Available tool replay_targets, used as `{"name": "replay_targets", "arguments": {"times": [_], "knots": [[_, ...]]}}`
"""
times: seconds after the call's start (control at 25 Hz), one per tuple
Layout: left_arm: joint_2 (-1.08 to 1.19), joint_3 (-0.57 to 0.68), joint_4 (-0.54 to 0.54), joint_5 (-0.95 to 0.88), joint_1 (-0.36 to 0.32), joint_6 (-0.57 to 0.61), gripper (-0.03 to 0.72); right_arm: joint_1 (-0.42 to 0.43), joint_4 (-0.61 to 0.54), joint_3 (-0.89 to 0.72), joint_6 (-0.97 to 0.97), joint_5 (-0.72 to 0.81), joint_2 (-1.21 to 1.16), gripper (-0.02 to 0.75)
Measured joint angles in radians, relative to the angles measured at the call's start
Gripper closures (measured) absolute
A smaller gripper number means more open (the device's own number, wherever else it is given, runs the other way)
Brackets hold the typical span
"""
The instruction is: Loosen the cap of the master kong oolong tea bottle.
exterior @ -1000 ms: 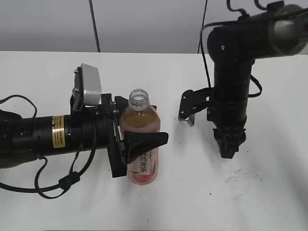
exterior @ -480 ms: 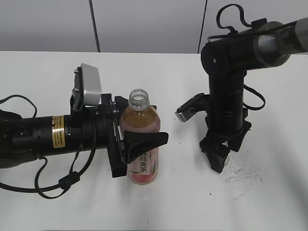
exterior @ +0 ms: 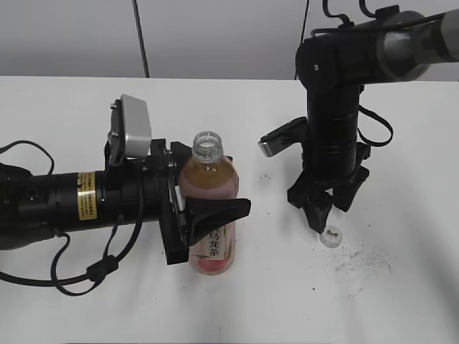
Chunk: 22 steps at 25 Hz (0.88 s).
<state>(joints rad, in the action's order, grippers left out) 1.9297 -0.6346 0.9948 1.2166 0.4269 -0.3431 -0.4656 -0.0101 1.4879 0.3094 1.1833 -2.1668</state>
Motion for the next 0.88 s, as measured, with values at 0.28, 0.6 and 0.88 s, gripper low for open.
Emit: {"name": "replay_targets", "arguments": {"times": [0.28, 0.6, 0.88], "knots": [[0.0, 0.0, 0.0, -0.004, 0.0, 0.0, 0.165, 0.0, 0.0, 0.005, -0.001, 0.009, 0.0, 0.256], [-0.008, 0.0, -0.014, -0.004, 0.0, 0.001, 0.156, 0.0, 0.0, 0.006, -0.007, 0.012, 0.0, 0.256], [-0.055, 0.001, -0.036, -0.007, 0.0, 0.001, 0.14, 0.0, 0.0, 0.006, -0.015, 0.012, 0.0, 0.256]]}}
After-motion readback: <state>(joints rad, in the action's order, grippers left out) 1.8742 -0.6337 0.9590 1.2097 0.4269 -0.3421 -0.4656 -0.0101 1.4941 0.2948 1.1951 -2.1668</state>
